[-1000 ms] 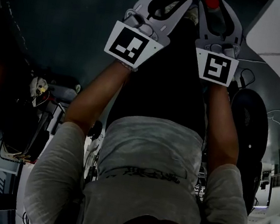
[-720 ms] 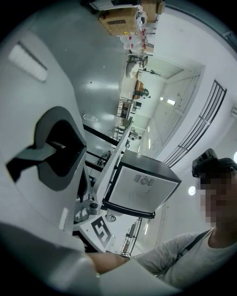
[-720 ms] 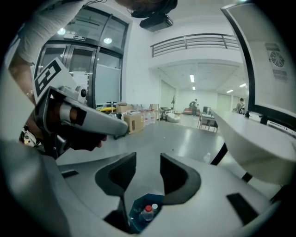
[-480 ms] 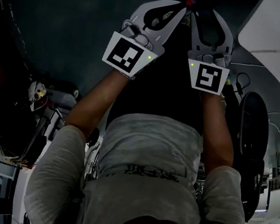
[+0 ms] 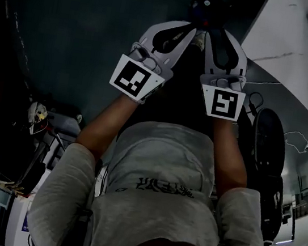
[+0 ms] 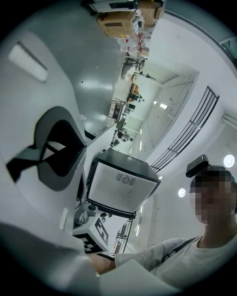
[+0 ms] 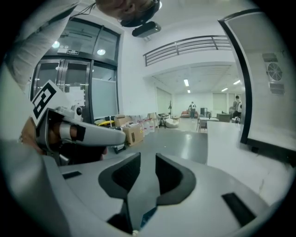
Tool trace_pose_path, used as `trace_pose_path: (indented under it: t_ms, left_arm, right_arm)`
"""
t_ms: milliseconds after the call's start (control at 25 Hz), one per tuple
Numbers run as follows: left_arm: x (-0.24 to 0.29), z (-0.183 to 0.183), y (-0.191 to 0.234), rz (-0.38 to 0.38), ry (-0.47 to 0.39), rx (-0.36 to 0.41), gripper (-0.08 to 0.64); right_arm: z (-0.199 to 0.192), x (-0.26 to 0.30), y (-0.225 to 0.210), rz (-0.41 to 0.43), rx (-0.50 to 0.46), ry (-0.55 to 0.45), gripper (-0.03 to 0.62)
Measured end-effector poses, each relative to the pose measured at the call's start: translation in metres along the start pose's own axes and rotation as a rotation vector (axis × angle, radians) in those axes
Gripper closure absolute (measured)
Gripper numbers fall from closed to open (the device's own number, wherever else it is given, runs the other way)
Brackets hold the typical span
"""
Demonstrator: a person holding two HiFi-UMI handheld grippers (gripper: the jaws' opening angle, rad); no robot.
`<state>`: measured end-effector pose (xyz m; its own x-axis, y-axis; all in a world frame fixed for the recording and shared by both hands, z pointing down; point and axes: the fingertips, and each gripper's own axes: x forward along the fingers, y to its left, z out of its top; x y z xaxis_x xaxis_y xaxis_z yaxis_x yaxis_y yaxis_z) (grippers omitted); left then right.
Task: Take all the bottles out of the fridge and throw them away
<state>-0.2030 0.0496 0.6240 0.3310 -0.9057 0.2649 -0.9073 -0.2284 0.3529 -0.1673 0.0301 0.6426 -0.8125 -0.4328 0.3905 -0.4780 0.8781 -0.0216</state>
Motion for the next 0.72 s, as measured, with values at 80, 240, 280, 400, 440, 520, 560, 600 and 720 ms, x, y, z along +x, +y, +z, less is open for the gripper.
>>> trace_pose_path:
  t_ms: [80, 240, 280, 400, 440, 520, 560, 600, 720]
  left_arm:
    - [-0.004, 0.013, -0.002, -0.002, -0.003, 0.001, 0.551]
    - [-0.007, 0.051, -0.011, -0.013, -0.065, 0.019, 0.551]
    - [-0.007, 0.06, -0.013, -0.017, -0.082, 0.024, 0.551]
    - [-0.011, 0.085, -0.02, -0.03, -0.101, 0.033, 0.551]
    - [-0.012, 0.092, -0.022, -0.034, -0.111, 0.034, 0.551]
    - [-0.015, 0.102, -0.026, -0.037, -0.106, 0.032, 0.551]
    - [-0.016, 0.107, -0.027, -0.037, -0.095, 0.035, 0.551]
    - [-0.017, 0.111, -0.028, -0.036, -0.092, 0.042, 0.551]
    - [-0.022, 0.125, -0.032, -0.036, -0.088, 0.045, 0.551]
  right_arm:
    - [0.017, -0.002, -0.005, -0.008, 0.0, -0.02, 0.488]
    - [0.051, -0.007, -0.012, -0.011, -0.011, -0.051, 0.493]
    - [0.059, -0.008, -0.013, -0.012, -0.015, -0.056, 0.496]
    - [0.085, -0.012, -0.016, -0.014, -0.017, -0.081, 0.5]
    - [0.092, -0.014, -0.016, -0.013, -0.018, -0.086, 0.502]
    - [0.106, -0.017, -0.016, -0.01, -0.024, -0.095, 0.505]
    - [0.113, -0.019, -0.016, -0.009, -0.026, -0.101, 0.506]
    - [0.12, -0.02, -0.016, -0.009, -0.027, -0.106, 0.508]
    - [0.139, -0.027, -0.015, -0.005, -0.031, -0.12, 0.514]
